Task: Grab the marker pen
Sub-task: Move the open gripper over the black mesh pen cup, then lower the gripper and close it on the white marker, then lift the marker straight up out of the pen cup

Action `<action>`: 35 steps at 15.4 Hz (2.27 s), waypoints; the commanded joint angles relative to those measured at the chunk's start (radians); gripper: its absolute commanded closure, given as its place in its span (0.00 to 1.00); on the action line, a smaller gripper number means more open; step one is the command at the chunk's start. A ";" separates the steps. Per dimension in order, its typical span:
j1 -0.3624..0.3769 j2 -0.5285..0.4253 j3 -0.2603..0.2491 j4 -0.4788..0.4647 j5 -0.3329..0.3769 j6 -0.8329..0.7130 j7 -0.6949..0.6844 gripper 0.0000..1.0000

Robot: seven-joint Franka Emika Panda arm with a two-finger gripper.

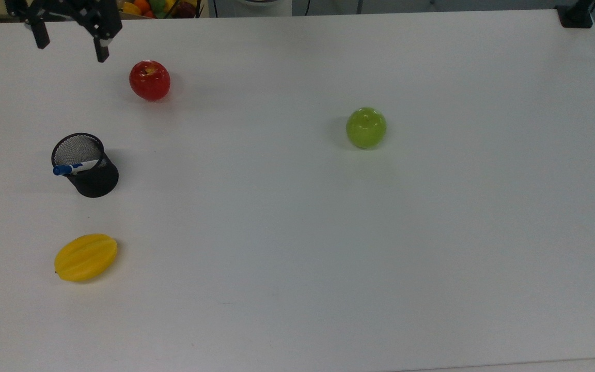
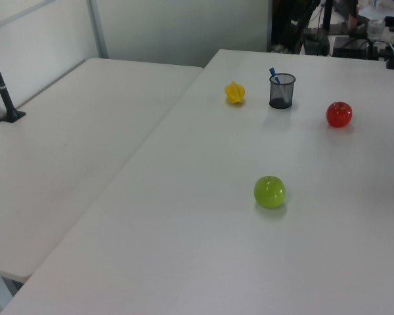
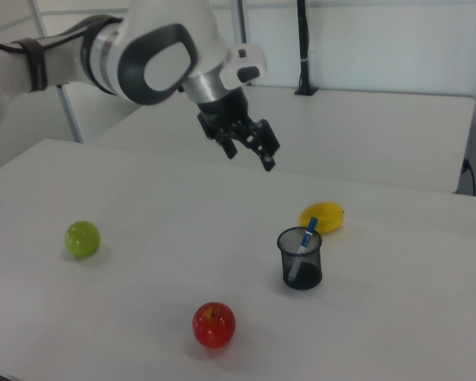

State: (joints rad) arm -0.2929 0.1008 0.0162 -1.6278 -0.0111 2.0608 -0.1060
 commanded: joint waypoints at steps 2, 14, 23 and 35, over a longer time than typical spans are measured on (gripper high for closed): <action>-0.046 0.077 0.004 -0.021 -0.013 0.159 0.028 0.10; -0.061 0.284 0.002 -0.026 -0.015 0.467 0.032 0.32; -0.052 0.349 0.001 -0.026 -0.015 0.541 0.031 0.51; -0.049 0.320 0.001 -0.026 -0.013 0.530 0.025 0.87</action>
State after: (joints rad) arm -0.3486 0.4589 0.0215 -1.6361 -0.0113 2.5793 -0.0958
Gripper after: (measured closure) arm 0.833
